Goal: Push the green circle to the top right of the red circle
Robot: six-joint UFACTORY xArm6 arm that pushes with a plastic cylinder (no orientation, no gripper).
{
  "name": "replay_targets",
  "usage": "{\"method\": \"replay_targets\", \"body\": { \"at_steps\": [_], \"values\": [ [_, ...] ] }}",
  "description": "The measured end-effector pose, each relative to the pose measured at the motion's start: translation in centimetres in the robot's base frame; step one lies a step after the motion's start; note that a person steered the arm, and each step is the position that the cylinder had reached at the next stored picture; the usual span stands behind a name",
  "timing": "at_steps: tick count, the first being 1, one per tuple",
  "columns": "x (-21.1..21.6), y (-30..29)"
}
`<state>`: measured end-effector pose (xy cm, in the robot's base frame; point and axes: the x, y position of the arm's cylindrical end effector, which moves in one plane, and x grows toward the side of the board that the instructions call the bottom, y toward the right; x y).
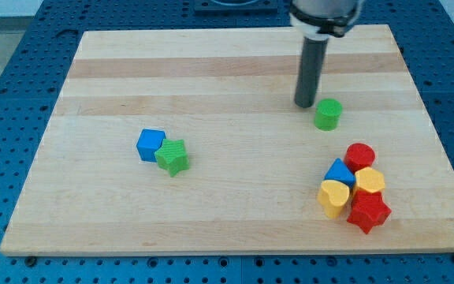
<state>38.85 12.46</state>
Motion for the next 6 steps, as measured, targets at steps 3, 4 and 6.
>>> {"method": "replay_targets", "body": {
  "at_steps": [3,4,6],
  "values": [
    [3.9,10.9],
    [5.1,12.2],
    [0.1,9.1]
  ]
}}
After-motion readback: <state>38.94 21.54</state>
